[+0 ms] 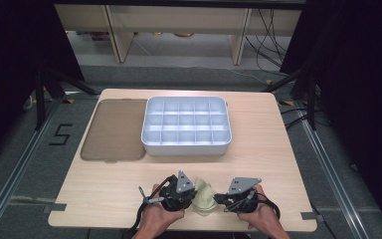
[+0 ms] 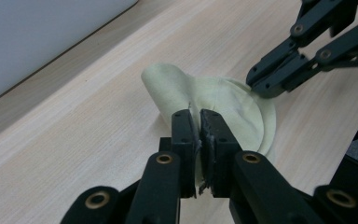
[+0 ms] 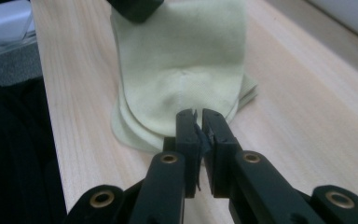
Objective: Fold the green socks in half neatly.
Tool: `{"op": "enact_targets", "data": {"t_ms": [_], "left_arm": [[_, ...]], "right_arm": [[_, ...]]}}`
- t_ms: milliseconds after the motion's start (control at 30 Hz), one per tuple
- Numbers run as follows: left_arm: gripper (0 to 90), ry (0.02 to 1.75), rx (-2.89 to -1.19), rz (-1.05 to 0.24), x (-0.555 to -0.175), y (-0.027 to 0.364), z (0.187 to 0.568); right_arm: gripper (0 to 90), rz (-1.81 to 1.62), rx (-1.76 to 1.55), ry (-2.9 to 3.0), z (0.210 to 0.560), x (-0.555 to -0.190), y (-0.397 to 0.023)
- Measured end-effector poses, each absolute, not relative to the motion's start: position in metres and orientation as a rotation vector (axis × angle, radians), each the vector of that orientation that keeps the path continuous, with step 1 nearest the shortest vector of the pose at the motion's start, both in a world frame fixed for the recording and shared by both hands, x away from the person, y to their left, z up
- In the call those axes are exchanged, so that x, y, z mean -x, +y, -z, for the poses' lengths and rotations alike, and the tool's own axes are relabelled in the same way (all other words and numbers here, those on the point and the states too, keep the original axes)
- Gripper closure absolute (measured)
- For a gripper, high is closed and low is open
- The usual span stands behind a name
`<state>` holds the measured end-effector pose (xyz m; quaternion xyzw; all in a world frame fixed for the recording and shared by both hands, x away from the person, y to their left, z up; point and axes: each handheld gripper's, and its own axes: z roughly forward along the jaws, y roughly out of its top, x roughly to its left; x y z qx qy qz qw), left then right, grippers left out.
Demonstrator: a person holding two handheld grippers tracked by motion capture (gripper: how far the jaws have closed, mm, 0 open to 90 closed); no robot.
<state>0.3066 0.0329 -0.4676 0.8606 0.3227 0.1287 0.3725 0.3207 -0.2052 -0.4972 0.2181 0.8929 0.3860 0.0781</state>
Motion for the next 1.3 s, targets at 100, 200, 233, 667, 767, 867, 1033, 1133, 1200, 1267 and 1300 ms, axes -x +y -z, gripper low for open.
{"op": "enact_targets", "data": {"t_ms": [100,200,233,667,767,867,1033,1133,1200,1267,1300], "left_arm": [[83.6,0.805,-2.201,-0.324,-0.304,0.031,0.465],[83.7,0.794,-2.187,-0.320,-0.302,0.026,0.464],[83.7,0.787,-2.177,-0.317,-0.301,0.023,0.463],[84.5,0.636,-2.232,-0.312,-0.288,-0.013,0.474],[84.7,0.610,-2.258,-0.320,-0.285,-0.021,0.483],[84.9,0.583,-2.297,-0.350,-0.284,-0.025,0.492],[84.8,0.574,-2.310,-0.345,-0.284,-0.026,0.496],[84.6,0.604,-2.286,-0.319,-0.283,-0.027,0.498],[84.6,0.580,-2.307,-0.345,-0.285,-0.026,0.497],[84.4,0.603,-2.294,-0.315,-0.283,-0.027,0.498],[84.3,0.603,-2.288,-0.324,-0.284,-0.027,0.498]], "right_arm": [[85.9,-1.118,-0.675,2.694,0.501,-0.320,-0.203],[86.1,-1.140,-0.695,2.692,0.503,-0.321,-0.205],[86.1,-1.141,-0.684,2.693,0.503,-0.323,-0.206],[86.2,-1.204,-0.824,2.691,0.507,-0.326,-0.210],[85.6,-1.186,-0.842,2.689,0.508,-0.329,-0.214],[85.8,-1.183,-0.876,2.660,0.510,-0.333,-0.218],[86.8,-1.336,-0.941,2.556,0.497,-0.339,-0.225],[86.8,-1.423,-0.894,2.525,0.488,-0.339,-0.224],[86.9,-1.456,-0.867,2.541,0.487,-0.338,-0.220],[87.0,-1.464,-0.833,2.550,0.485,-0.337,-0.213],[87.1,-1.481,-0.850,2.557,0.485,-0.336,-0.209]]}}
